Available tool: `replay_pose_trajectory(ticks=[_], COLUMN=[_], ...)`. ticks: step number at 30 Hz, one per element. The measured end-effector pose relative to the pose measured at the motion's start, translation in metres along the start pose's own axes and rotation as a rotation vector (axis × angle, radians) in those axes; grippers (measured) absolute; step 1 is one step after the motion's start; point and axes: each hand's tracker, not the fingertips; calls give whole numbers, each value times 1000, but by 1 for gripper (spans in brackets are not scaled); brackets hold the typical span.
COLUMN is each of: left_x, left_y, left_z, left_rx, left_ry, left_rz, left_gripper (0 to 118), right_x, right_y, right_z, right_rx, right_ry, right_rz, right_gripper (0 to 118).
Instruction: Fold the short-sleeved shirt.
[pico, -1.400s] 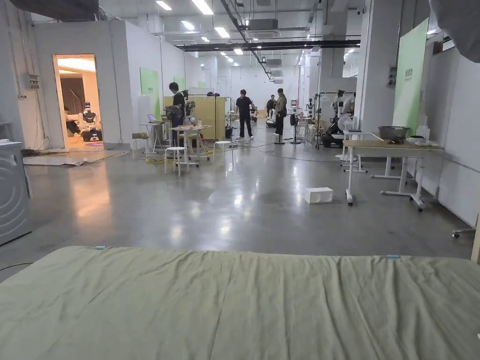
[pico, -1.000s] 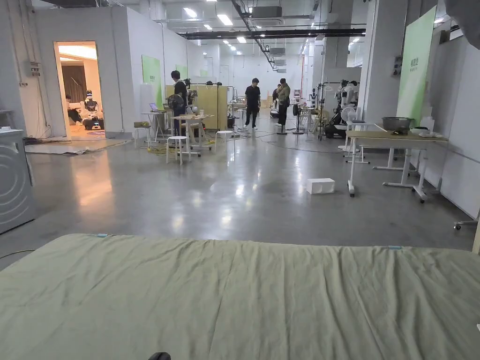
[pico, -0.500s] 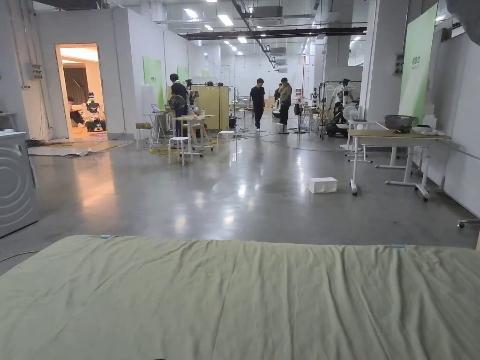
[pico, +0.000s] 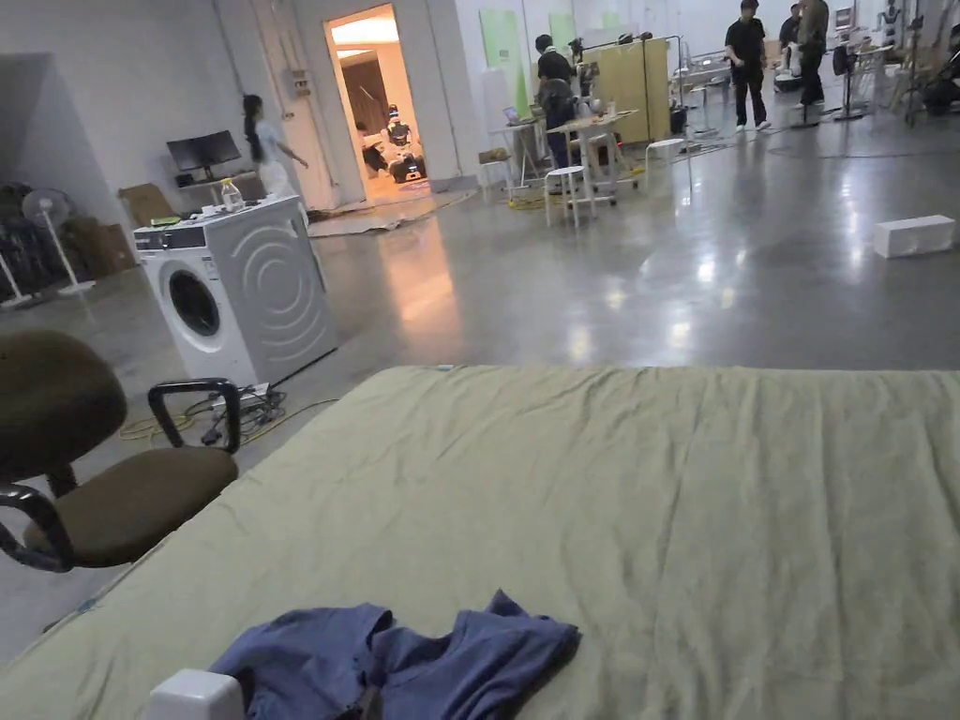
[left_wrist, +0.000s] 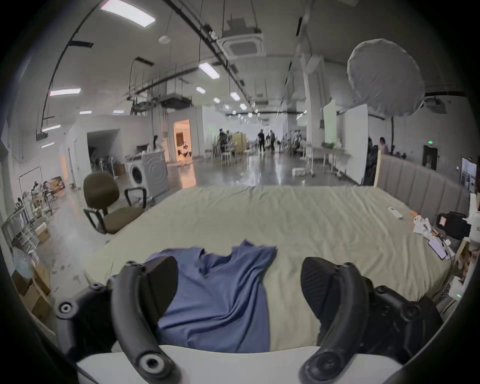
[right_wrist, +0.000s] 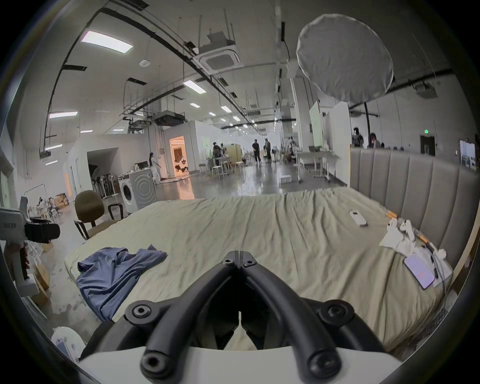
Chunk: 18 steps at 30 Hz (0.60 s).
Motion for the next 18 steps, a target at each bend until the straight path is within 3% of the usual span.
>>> replay_pose_trajectory(ticks=[11, 15, 18], left_x=[-61, -75, -83], left_y=[-66, -104, -122], left_z=[-192, -263, -288], left_rx=[-385, -522, -590], left_ry=[-81, 30, 95], left_rz=[220, 214, 199], left_gripper=[100, 99, 92], right_x=[11, 13, 10], right_y=[-18, -33, -42], right_z=[-20, -28, -30], right_rx=[-133, -223, -272], right_ry=[-81, -134, -145], right_rz=[-16, -16, 37], right_gripper=[0, 0, 0])
